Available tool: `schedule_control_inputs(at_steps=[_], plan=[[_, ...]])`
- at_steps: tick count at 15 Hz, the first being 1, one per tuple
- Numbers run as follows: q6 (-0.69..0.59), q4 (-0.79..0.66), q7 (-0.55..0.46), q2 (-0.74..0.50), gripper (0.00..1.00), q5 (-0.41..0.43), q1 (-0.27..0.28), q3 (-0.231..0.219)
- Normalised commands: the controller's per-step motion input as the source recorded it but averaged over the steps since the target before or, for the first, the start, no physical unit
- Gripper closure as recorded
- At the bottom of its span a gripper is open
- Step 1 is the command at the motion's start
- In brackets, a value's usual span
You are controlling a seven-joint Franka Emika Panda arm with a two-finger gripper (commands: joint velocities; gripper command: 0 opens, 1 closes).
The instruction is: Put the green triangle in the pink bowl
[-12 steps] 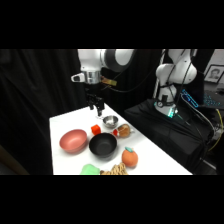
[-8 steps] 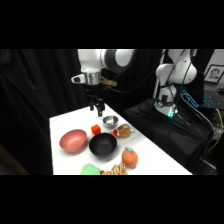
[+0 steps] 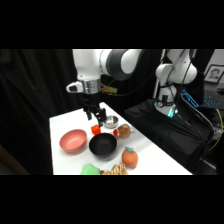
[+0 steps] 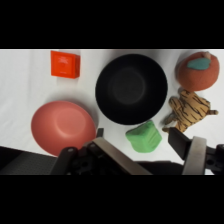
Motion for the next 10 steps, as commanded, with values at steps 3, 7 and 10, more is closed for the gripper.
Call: schedule_control_inputs(at_steps=[3, 7, 10], plan=[[-0.19, 0.55, -0.16, 0.39, 0.0, -0.207, 0.058, 0.047], [-0.21, 0.53, -0.16, 0.35, 0.0, -0.222, 0.064, 0.033], [-0.21, 0.5, -0.2, 0.33, 0.0, -0.175, 0.05, 0.045]])
